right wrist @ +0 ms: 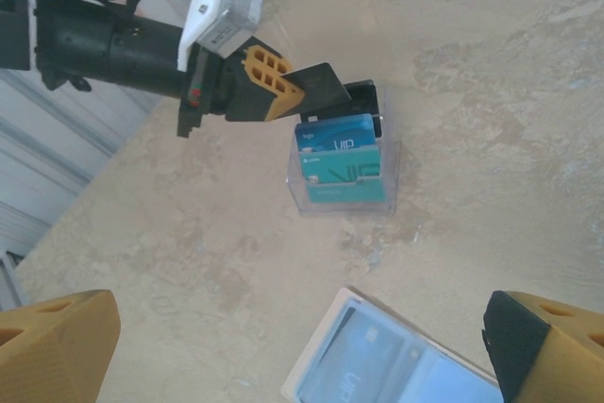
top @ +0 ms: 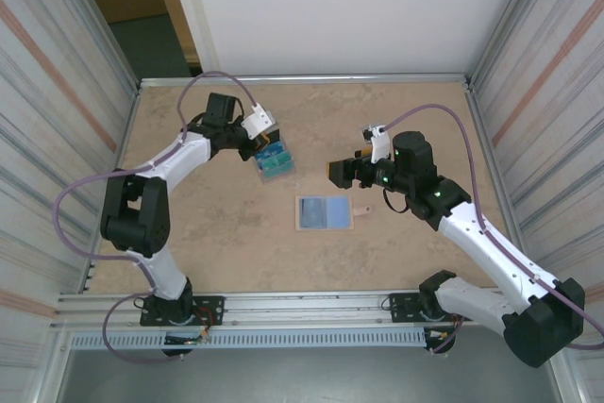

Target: Take the credit cards out of the card holder

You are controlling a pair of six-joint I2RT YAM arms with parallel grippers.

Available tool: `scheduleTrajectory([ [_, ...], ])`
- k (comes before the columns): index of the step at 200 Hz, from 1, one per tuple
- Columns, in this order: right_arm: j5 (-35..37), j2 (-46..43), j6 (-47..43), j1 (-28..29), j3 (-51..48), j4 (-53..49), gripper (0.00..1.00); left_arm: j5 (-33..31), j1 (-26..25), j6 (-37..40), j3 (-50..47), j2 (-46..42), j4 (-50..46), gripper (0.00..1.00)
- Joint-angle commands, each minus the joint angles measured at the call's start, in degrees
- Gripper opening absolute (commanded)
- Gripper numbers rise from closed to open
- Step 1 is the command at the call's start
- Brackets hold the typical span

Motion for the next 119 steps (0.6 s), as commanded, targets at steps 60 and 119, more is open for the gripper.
scheduleTrajectory([
  [60, 1.52, -1.4, 1.34, -0.51, 1.52, -0.13, 0.99, 0.59, 1.49, 3.41, 6.21, 5.84, -1.02, 0.0],
  [119, 2.12, -1.37, 1.17, -0.61, 1.08, -0.46, 0.99, -0.71, 1.53, 4.19, 6.81, 7.66, -1.56, 0.0],
])
